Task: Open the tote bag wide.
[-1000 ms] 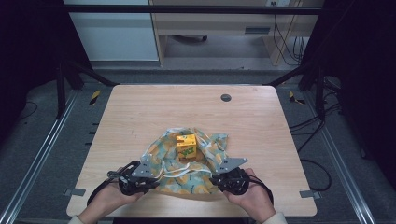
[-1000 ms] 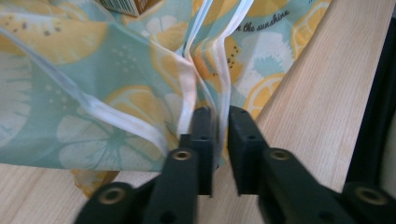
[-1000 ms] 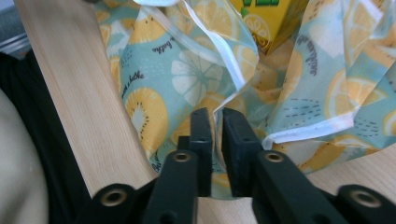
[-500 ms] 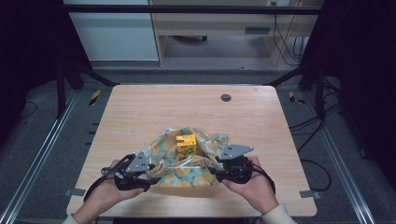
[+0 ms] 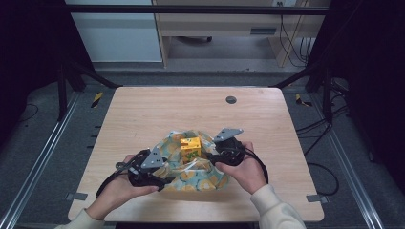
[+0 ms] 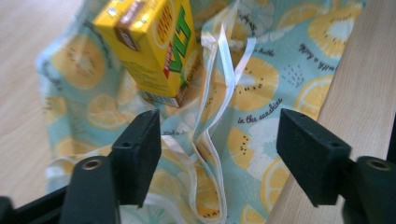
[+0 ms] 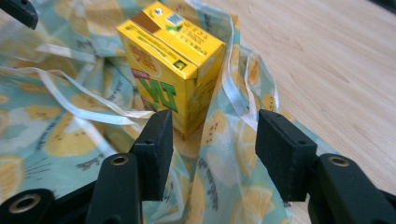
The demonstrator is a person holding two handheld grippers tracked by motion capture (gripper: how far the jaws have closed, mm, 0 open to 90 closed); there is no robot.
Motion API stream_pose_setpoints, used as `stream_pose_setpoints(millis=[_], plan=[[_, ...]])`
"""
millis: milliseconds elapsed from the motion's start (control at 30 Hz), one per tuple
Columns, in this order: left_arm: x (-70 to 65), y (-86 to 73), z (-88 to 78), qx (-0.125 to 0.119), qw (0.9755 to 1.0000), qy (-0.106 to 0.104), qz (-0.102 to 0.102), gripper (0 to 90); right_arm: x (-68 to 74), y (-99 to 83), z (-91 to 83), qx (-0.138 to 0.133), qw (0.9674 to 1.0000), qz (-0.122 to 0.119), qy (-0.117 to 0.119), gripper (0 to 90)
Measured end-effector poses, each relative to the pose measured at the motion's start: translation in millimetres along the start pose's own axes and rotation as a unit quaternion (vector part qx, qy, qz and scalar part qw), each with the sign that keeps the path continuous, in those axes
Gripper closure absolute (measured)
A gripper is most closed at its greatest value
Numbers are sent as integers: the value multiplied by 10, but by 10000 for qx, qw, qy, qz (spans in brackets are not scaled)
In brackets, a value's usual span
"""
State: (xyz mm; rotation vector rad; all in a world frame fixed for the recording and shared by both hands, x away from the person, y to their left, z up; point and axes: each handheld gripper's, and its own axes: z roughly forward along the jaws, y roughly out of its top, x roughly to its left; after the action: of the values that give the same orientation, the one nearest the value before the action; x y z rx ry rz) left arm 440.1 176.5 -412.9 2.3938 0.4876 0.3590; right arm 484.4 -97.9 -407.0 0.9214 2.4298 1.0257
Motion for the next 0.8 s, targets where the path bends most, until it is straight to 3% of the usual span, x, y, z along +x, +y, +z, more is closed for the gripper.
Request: stream_pose_setpoints(millis=[233,467,600,800], plan=[[5,-100,202,291,9995,-118,14,249,-56,-7,202,290,9996,28,-24,500],[-19,-190,303,423,9989,-195,-9,249,-109,-15,269,328,9994,83,50,790],[-23,-226,309,454,9989,-141,-37,385,-145,-8,270,252,9996,112,47,874],[-16,-268,273,496,9987,-45,-118,636,-192,13,235,193,9997,118,26,896]])
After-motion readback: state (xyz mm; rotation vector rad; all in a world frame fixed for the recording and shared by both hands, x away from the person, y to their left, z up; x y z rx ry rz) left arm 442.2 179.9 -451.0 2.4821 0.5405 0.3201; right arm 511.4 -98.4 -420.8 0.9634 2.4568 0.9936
